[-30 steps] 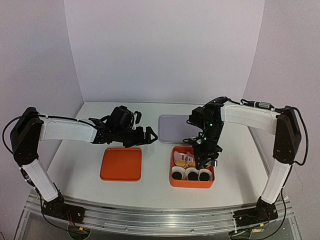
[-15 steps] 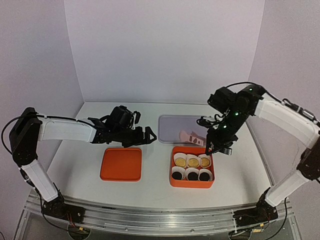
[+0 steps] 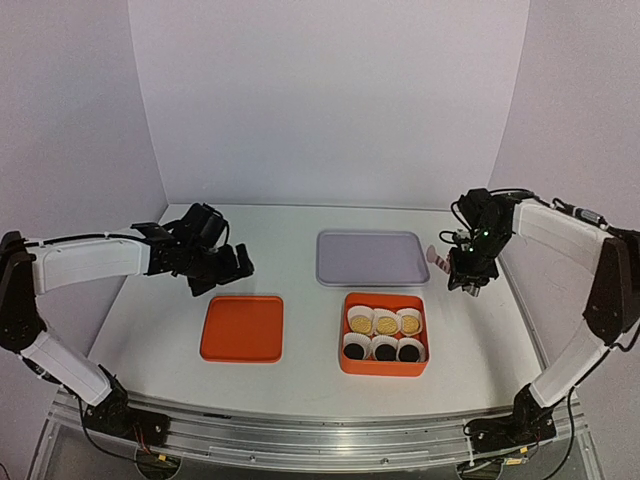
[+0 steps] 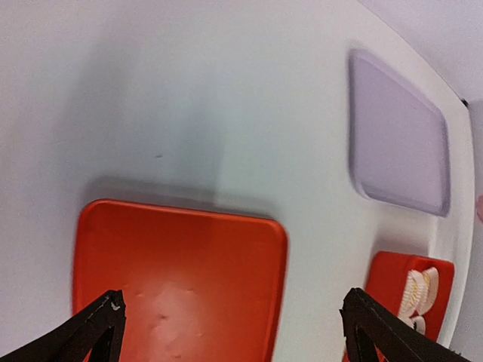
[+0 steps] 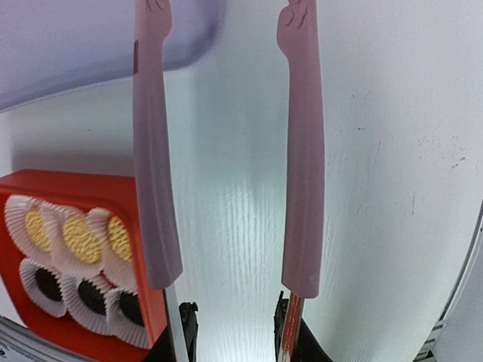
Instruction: Pack the cookies
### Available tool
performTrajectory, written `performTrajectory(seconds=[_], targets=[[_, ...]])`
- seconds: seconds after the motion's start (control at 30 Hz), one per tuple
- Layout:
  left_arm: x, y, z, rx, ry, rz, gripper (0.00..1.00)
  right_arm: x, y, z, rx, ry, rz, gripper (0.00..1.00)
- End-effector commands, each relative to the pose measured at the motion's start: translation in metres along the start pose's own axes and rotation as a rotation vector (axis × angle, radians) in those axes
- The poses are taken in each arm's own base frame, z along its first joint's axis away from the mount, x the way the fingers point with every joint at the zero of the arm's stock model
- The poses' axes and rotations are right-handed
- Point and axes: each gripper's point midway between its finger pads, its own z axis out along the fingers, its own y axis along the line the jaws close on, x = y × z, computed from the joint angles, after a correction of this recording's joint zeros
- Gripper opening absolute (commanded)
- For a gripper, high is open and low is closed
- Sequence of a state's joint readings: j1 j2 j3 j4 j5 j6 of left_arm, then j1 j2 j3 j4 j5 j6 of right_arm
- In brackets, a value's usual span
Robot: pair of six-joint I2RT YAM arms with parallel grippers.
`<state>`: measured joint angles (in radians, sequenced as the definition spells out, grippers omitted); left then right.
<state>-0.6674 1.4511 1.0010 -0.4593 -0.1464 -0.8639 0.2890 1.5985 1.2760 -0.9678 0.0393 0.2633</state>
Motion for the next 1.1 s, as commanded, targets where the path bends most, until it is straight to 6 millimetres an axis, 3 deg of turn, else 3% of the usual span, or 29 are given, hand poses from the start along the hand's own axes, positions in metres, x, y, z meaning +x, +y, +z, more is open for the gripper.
performTrajectory(seconds=[0.0,0.2,0.53,0.63,0.77,0.8,1.07], targets=[[0.022,0.073,-0.012,-0.196,0.054,-0.124,1.00,-0.020,-0.020,0.033,0.023,-0.052,0.041,0.31],[0.051,0.098,0.002,-0.235,0.158,-0.161,0.95,-0.014,-0.043,0.067,0.115,-0.067,0.105,0.34],[0.070,0.103,0.023,-0.192,0.205,-0.111,0.78,0.003,-0.058,0.096,0.179,-0.020,0.130,0.42],[0.072,0.106,0.028,-0.205,0.212,-0.092,0.76,0.003,-0.059,0.091,0.181,-0.033,0.137,0.50],[0.077,0.108,0.033,-0.206,0.231,-0.083,0.66,0.002,-0.055,0.079,0.153,-0.062,0.150,0.82],[0.078,0.108,0.035,-0.205,0.234,-0.079,0.63,0.001,-0.053,0.075,0.144,-0.073,0.149,0.85],[0.078,0.111,0.048,-0.238,0.255,-0.016,0.45,-0.010,-0.040,0.030,0.058,-0.188,0.148,0.89]])
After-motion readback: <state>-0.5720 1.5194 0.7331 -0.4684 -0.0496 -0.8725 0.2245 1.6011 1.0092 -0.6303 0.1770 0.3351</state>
